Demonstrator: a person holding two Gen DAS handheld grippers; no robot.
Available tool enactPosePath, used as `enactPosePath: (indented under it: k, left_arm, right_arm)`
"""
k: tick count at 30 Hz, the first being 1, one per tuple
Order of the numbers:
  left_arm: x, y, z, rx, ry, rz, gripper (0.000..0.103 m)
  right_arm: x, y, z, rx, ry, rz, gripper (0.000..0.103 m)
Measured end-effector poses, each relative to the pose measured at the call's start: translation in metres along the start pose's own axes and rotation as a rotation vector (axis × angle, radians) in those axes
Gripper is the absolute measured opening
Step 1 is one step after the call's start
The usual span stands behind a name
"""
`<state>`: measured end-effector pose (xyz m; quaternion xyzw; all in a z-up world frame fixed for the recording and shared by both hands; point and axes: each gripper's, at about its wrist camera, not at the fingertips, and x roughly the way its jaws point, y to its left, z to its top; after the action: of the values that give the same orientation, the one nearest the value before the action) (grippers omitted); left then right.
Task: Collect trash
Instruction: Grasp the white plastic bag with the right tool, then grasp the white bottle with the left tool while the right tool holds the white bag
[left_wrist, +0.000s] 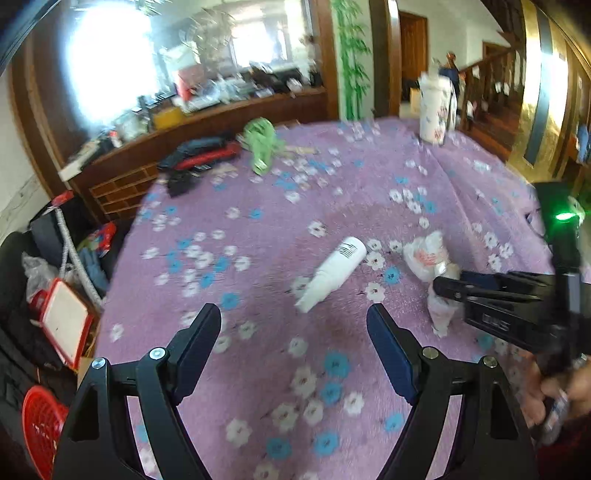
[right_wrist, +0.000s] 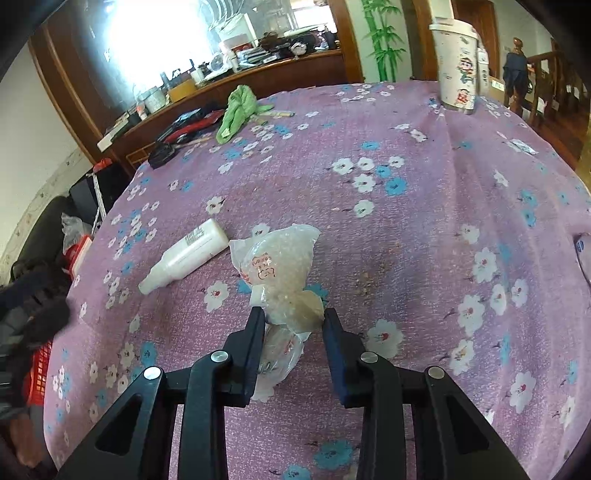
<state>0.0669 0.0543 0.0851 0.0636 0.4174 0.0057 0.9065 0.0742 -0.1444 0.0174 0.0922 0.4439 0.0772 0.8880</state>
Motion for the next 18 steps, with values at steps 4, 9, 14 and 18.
enactPosePath:
  k: [4,9,14,18]
  left_arm:
    - [0.045,-0.015,0.011,0.014,0.073,-0.034,0.080]
    - [0.078,-0.033,0.023,0.054,0.091,-0.007,0.078]
    - [0.100,-0.036,0.037,0.045,0.129,-0.016,0.048]
    - [0.115,-0.028,0.038,0.001,0.164,-0.041,0.040]
  right_arm:
    - [-0.009,-0.015,0.003,0.057,-0.030,-0.012,0.034]
    - [-0.013,-0.023,0.006,0.100,-0.035,0.001,0.034]
    - [-0.016,-0.022,0.005,0.091,-0.045,0.012,0.034]
    - [-0.017,-0.019,0.004,0.077,-0.049,0.016,0.034]
